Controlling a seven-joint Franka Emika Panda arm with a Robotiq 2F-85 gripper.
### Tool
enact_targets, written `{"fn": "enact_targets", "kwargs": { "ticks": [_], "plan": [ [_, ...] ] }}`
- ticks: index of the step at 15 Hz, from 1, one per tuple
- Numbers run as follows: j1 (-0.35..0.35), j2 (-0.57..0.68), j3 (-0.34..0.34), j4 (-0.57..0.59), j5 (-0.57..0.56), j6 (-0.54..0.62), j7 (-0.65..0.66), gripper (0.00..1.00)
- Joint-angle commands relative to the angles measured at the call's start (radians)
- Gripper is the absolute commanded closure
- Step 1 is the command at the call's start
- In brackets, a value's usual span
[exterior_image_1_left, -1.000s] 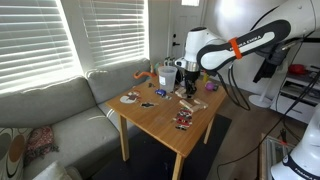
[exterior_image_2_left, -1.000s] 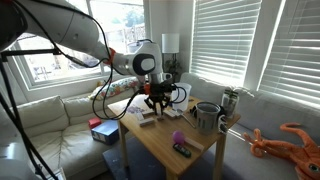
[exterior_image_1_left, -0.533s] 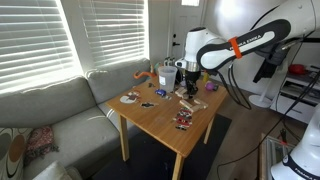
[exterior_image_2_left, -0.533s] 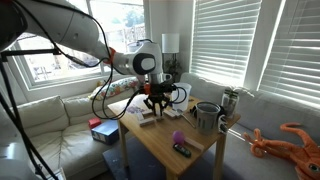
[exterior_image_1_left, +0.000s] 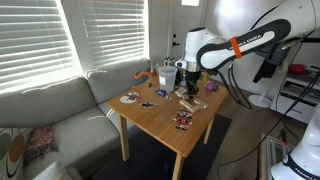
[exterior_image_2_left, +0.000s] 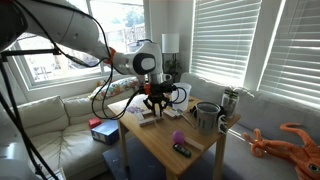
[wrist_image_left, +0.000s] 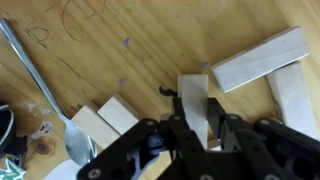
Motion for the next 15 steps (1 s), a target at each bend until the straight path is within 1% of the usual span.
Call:
{"fn": "enact_targets", "kwargs": {
  "ticks": [1, 14, 15],
  "plan": [
    [0.004, 0.014, -0.002, 0.024, 0.023, -0.028, -0.030, 0.93],
    [0.003, 0.022, -0.002, 0.035, 0.037, -0.056, -0.056, 0.93],
    [0.003, 0.021, -0.002, 0.034, 0.029, -0.060, -0.049, 0.82]
  ]
}}
